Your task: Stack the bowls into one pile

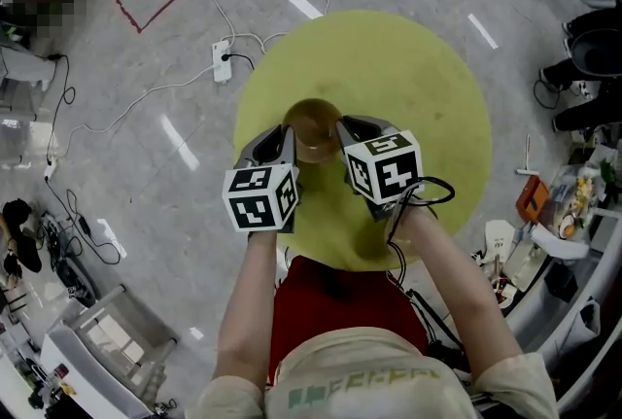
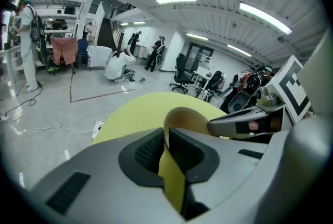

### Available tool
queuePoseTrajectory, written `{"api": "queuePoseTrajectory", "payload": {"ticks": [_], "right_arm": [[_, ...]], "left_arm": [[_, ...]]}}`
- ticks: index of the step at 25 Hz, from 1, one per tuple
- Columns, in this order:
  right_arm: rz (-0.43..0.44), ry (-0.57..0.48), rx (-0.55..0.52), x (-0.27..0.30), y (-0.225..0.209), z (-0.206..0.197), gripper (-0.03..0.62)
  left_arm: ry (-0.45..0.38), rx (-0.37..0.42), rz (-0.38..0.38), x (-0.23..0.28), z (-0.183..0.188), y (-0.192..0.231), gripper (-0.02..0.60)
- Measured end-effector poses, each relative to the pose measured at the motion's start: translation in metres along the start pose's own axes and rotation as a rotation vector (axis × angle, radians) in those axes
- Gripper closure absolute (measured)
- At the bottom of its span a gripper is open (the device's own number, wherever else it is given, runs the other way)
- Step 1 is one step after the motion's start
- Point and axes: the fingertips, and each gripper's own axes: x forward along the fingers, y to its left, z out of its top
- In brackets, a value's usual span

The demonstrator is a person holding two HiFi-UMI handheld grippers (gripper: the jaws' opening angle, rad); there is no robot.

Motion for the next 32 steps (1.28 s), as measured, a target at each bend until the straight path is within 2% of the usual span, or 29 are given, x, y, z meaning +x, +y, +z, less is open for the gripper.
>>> {"api": "queuePoseTrajectory", "payload": {"ticks": [16, 32], "right_arm": [[-0.038, -0.089, -0.043, -0.043, 0.031, 0.013, 0.54], [-0.096, -0.208, -0.055, -0.109, 0.068, 0.007, 0.54]], "left_arm": [[-0.066, 0.057, -0.013, -0.048, 0.017, -0.012, 0.537], [-0.13, 0.143, -0.072, -0.112, 0.023, -0.04, 0.538]]}}
